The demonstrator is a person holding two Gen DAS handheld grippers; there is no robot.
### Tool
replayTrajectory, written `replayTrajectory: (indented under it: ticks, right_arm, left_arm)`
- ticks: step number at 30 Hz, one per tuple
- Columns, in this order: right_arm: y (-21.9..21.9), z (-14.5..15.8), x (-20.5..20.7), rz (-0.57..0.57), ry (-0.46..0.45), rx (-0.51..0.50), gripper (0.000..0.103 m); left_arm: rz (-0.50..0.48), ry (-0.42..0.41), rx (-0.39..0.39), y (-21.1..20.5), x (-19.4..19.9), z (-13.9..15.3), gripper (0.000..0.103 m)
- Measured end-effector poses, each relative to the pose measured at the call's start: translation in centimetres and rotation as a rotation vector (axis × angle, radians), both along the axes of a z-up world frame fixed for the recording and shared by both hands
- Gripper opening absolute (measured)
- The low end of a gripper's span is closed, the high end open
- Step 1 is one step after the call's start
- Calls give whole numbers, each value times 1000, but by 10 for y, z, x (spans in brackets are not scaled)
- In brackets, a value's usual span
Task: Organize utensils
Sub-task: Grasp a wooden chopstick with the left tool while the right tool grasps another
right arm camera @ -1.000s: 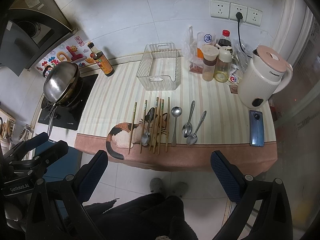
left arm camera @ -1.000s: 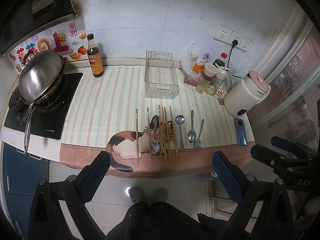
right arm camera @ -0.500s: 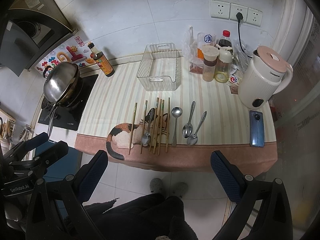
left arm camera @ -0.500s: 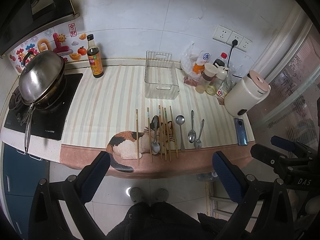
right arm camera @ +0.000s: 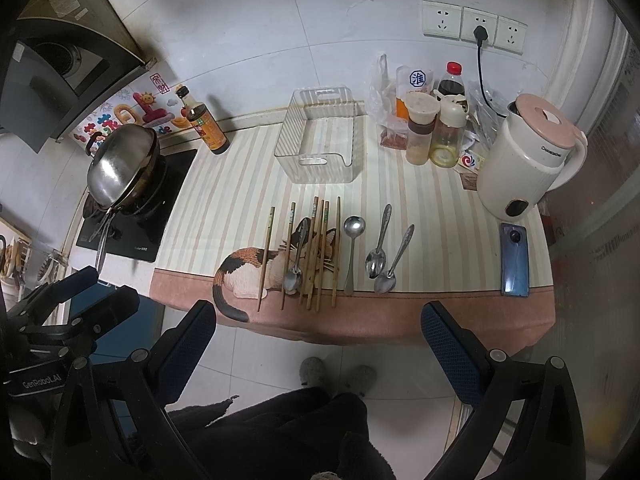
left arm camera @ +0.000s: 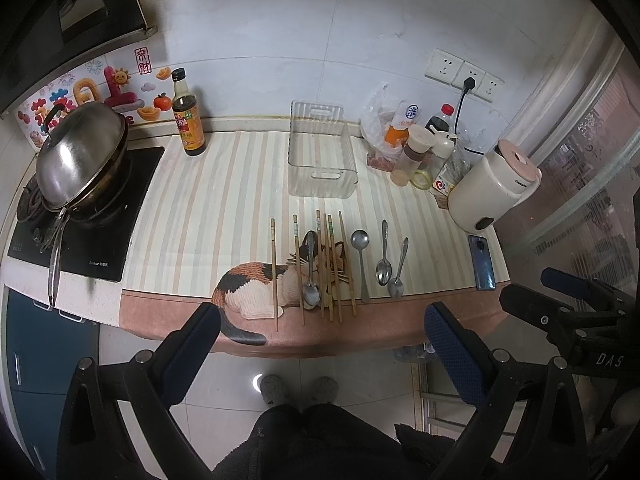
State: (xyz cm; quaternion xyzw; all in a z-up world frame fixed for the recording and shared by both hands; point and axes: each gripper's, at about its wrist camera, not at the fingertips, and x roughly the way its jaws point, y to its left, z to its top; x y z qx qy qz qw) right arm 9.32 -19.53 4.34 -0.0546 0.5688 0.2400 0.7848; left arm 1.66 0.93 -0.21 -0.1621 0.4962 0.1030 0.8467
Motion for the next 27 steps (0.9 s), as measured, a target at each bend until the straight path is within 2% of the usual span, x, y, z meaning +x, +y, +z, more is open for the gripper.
replayTrajectory:
  ticks: [5, 7, 9, 13, 15, 18, 21, 23, 26, 27]
  right_arm:
    - [1, 3, 4, -1, 0, 3, 103]
    - [3, -3, 6, -7, 1, 0, 103]
    - [4, -7, 7, -18, -4, -6, 103]
    - [9, -36, 33, -47, -18, -35, 103]
    - [12, -58, 45, -62, -7, -45, 102]
    - [15, -93, 62, -62, 17, -59, 91]
    - [33, -137, 81, -76, 55, -83, 65]
    - [42, -161, 90, -86, 85, -88, 55]
    - [59, -200, 102, -90, 137, -111, 45]
    - [63, -210, 105, -93, 147, -119, 44]
  left_arm:
    - [10, -2, 6, -2, 0, -2, 103]
    - [30, -4, 30, 0, 2, -5, 103]
    - [76, -18, 84, 7, 8, -11, 103]
    - [168, -32, 215, 22, 22, -29, 103]
    - [204, 9, 279, 34, 34, -48, 103]
    - [251, 66, 292, 51, 47, -78, 103]
    - [269, 138, 261, 66, 60, -114, 103]
    - [261, 196, 230, 76, 72, -145, 103]
    - [222, 280, 173, 84, 90, -192, 102]
    - [205, 311, 150, 84, 97, -210, 98]
